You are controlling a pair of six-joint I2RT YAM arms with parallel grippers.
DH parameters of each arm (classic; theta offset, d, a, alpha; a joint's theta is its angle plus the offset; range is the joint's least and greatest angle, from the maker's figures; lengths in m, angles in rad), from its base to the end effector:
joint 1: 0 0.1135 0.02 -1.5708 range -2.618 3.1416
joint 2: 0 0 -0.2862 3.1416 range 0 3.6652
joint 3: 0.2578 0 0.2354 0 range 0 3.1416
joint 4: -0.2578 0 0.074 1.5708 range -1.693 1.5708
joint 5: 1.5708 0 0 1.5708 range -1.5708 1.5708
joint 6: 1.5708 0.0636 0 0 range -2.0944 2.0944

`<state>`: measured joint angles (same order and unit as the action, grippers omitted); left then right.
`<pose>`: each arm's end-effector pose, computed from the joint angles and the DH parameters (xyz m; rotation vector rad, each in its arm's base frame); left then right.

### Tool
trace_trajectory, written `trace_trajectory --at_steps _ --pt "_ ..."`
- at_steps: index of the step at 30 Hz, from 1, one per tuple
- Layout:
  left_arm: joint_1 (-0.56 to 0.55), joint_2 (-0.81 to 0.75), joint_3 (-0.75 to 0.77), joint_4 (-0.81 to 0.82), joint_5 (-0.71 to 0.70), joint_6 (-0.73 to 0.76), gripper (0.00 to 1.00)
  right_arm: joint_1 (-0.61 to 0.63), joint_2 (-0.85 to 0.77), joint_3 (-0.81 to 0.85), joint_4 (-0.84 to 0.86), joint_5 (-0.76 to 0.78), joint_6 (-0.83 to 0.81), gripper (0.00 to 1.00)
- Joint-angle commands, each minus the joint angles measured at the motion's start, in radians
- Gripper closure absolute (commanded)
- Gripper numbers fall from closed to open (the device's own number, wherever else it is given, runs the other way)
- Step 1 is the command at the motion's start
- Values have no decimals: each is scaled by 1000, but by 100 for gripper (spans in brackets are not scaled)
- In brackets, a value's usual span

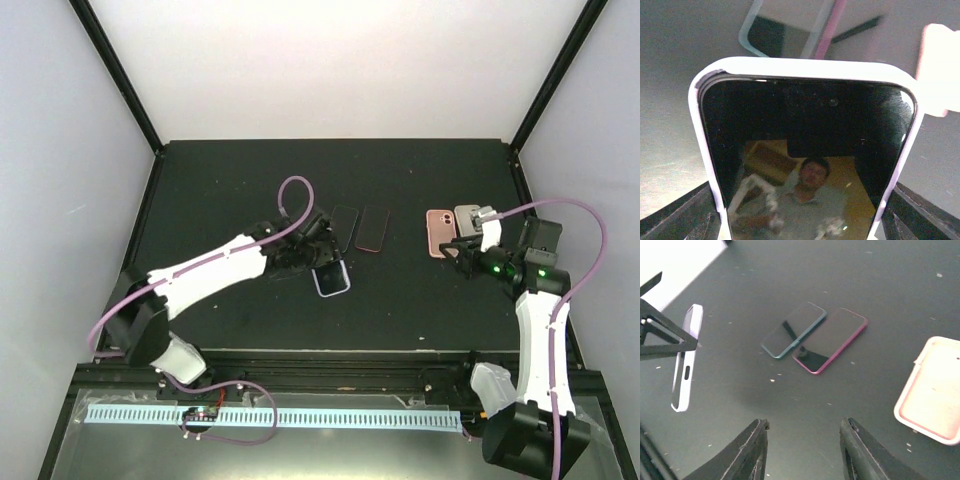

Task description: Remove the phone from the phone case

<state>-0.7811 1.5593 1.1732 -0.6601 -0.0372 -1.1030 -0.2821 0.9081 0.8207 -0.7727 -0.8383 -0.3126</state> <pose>0.2282 -0.2230 0.2505 -0.4539 2.7104 -0.5667 0.1591 0.0031 0.2907 -0.3884 2.1451 0.6824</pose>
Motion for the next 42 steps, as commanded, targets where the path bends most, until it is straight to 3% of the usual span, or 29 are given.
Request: trace_trajectory --at_steps 1,10,16,26,30,34,36,39,42 --pt "-97 -118 -26 160 -135 34 57 63 -26 33 -16 -136 -51 57" --pt "-238 -272 -126 322 -375 -5 56 456 94 91 7 -79 14 54" --pt "-257 -360 -197 427 -393 -15 55 671 139 113 65 38 72 51" --pt "-291 -345 -178 427 -433 -30 55 864 253 158 104 116 155 50" --pt "-301 -333 -161 425 -449 -35 55 871 278 170 127 143 185 60" --pt "-307 -322 -150 422 -462 -27 52 871 313 191 124 159 199 78" --pt "-308 -321 -149 421 -465 -18 47 871 319 194 128 151 208 88" --pt "-307 -324 -156 390 -492 -38 22 871 311 191 137 148 213 97" --pt "-307 -339 -171 373 -531 -25 3 871 299 193 133 161 215 99"
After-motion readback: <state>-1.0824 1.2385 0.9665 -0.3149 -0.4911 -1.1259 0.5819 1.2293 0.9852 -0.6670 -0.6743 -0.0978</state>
